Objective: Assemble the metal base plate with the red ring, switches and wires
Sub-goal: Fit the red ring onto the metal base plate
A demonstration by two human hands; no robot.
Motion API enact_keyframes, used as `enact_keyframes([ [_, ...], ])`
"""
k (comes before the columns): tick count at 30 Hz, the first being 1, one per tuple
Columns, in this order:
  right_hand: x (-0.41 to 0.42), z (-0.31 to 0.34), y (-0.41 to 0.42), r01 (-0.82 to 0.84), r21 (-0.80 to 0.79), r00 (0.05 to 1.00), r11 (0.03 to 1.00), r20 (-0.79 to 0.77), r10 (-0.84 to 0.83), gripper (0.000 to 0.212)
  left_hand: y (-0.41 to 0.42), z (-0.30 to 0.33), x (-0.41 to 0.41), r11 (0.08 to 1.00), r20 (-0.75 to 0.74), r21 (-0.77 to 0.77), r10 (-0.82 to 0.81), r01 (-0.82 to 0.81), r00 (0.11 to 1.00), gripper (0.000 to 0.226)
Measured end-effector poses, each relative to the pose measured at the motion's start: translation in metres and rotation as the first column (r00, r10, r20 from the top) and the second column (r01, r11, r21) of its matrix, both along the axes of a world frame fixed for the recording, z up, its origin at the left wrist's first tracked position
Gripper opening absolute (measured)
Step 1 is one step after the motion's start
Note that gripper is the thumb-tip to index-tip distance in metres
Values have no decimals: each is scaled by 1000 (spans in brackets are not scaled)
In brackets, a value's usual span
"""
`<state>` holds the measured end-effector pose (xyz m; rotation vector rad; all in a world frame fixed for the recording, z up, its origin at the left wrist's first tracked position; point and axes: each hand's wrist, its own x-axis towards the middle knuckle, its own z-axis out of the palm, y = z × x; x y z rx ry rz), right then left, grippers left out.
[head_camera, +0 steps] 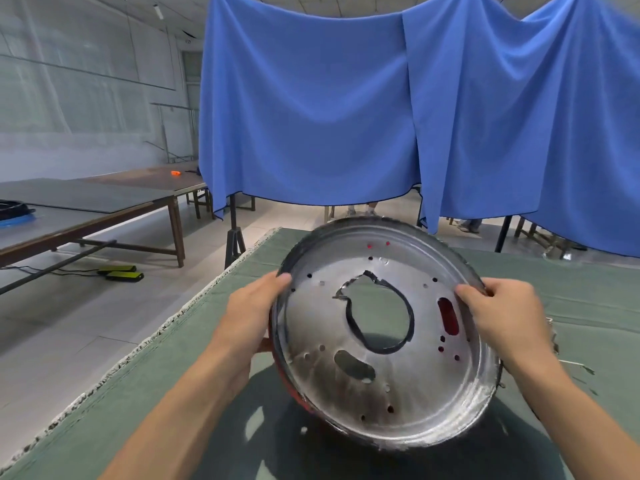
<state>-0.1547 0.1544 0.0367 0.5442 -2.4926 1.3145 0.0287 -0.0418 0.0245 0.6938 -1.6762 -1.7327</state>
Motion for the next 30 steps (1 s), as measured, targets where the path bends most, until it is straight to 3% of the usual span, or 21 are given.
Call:
enact_keyframes([
  [3,15,-1,-8,-2,-132,990,991,-142,-17,50,11,5,-3,995,-203,-38,79,-89,976,49],
  [6,22,-5,-12,-52,-254,974,966,-225,-6,47,15,6,-4,982,-289,-45,166,-186,943,48],
  [11,23,-14,-15,-71,-306,969,949,-247,-7,33,7,-1,-6,974,-289,-39,202,-222,936,23],
  [21,16,-21,-17,-134,-338,986,932,-141,90,15,4,-2,-5,979,-353,-48,168,-197,921,20],
  [24,14,-23,-18,-141,-333,986,932,-134,101,17,4,0,-4,980,-362,-61,155,-190,919,29],
  [30,13,-26,-18,-171,-317,983,933,-115,141,20,-2,-4,-5,983,-360,-53,145,-175,922,18],
])
